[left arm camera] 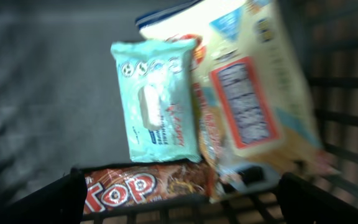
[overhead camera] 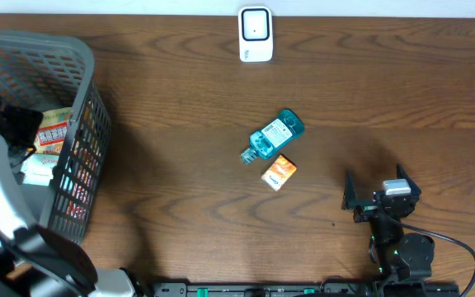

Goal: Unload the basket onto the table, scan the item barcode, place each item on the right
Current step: 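Reach the left gripper into the basket and grasp the mint-green wipes pack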

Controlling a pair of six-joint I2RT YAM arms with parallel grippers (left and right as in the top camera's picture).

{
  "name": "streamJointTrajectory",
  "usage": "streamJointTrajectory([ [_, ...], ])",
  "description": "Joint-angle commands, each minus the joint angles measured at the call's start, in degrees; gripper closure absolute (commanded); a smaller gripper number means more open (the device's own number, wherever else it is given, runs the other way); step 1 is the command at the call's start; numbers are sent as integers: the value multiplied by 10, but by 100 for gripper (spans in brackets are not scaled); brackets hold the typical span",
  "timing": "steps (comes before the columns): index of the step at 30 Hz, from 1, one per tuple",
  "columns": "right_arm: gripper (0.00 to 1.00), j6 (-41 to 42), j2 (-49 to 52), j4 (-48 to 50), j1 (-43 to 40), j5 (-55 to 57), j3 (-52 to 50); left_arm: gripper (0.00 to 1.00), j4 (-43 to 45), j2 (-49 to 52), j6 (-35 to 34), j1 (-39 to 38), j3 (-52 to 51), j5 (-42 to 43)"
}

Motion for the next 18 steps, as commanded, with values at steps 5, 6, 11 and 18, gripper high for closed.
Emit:
streamJointTrajectory([
  [5,1,9,1,-2,-5,-3,0,2,39,75,-20,2,-32,-8],
  [6,1,9,1,-2,-5,-3,0,2,42,82,-18,2,-33,-8],
  [11,1,9,1,-2,-5,-3,0,2,44,112,-18,3,-35,-52],
  [18,1,9,1,-2,-5,-3,0,2,47,142,-18,5,-36,-68],
])
